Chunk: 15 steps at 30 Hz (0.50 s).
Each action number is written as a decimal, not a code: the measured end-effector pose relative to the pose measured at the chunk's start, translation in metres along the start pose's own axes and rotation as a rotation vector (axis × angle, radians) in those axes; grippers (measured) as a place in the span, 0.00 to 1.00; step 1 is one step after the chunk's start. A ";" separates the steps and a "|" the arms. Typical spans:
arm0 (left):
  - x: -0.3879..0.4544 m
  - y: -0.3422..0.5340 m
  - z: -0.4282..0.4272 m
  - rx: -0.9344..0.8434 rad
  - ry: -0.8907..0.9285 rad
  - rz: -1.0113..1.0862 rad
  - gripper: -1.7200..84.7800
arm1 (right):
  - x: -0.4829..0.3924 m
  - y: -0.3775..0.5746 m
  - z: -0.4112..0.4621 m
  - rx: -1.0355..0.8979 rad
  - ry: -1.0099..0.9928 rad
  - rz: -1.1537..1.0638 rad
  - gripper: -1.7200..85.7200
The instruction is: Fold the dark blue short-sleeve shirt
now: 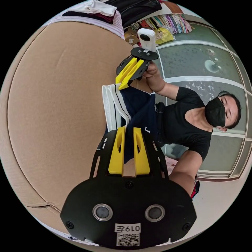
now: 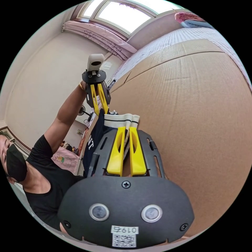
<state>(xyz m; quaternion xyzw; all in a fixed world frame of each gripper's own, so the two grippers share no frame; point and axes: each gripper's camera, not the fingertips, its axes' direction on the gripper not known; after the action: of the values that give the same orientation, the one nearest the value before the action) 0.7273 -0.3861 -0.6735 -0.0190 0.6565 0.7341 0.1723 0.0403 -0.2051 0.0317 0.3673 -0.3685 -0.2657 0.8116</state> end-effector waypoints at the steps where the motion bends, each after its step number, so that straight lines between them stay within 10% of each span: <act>1: 0.006 0.007 0.002 0.012 -0.007 -0.001 0.03 | -0.002 0.004 0.000 0.002 -0.002 0.003 0.03; 15: 0.168 0.186 0.096 0.703 -0.223 0.166 0.03 | -0.037 0.055 -0.013 0.024 -0.020 0.028 0.10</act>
<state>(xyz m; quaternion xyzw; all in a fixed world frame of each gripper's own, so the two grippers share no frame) 0.5364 -0.2695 -0.5255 0.1747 0.8449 0.4729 0.1789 0.0372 -0.1411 0.0546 0.3694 -0.3848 -0.2536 0.8069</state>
